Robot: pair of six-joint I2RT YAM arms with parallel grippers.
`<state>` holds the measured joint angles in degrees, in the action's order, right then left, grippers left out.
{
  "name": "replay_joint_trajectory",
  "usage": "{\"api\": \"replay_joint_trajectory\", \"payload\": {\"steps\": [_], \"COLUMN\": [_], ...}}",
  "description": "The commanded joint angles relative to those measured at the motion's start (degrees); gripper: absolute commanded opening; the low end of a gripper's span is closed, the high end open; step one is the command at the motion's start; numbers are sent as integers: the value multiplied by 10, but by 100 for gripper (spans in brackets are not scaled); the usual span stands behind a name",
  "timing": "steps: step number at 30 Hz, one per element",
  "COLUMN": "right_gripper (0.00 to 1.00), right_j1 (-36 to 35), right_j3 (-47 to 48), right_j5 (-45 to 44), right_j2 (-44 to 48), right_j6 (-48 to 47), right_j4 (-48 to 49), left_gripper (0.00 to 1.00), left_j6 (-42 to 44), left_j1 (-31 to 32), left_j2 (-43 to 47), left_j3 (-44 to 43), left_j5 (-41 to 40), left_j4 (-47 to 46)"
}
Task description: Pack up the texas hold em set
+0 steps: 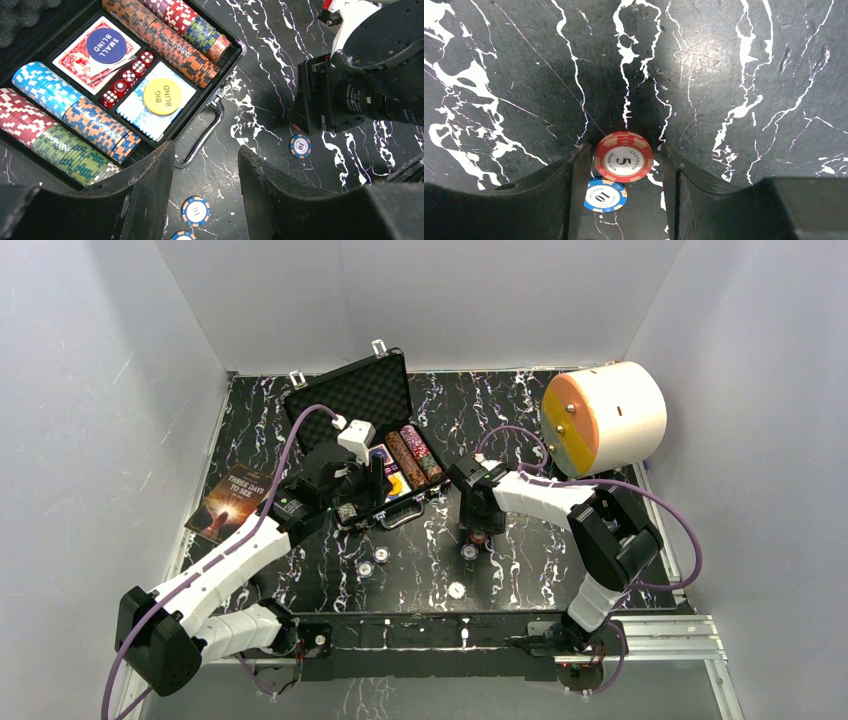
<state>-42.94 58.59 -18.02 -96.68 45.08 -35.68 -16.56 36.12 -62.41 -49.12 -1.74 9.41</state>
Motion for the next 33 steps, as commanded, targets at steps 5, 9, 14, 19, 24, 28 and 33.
{"api": "replay_joint_trajectory", "payload": {"steps": [5, 9, 14, 19, 24, 28, 33], "right_gripper": [50, 38, 35, 35, 35, 35, 36], "right_j1": [-7, -7, -7, -7, -7, -7, -6], "right_j3": [-4, -10, -26, -46, -51, -39, -34], "right_j5": [4, 3, -14, -26, -29, -11, 41], "right_j2": [-9, -8, 35, 95, 129, 152, 180], "right_j6": [12, 20, 33, 51, 67, 76, 108], "right_j4": [-22, -12, 18, 54, 64, 73, 113], "left_gripper": [49, 49, 49, 50, 52, 58, 73], "left_j6": [-3, -3, -4, -6, -11, -31, -105], "left_j1": [-1, -1, -1, -1, -1, -1, -1], "left_j2": [15, 14, 13, 8, 1, -10, -27], "left_j3": [4, 5, 5, 6, 5, 5, 42], "left_j5": [-6, -8, -7, -5, 3, 29, 127], "left_j4": [-7, -7, -6, -6, -5, -10, -69]}}
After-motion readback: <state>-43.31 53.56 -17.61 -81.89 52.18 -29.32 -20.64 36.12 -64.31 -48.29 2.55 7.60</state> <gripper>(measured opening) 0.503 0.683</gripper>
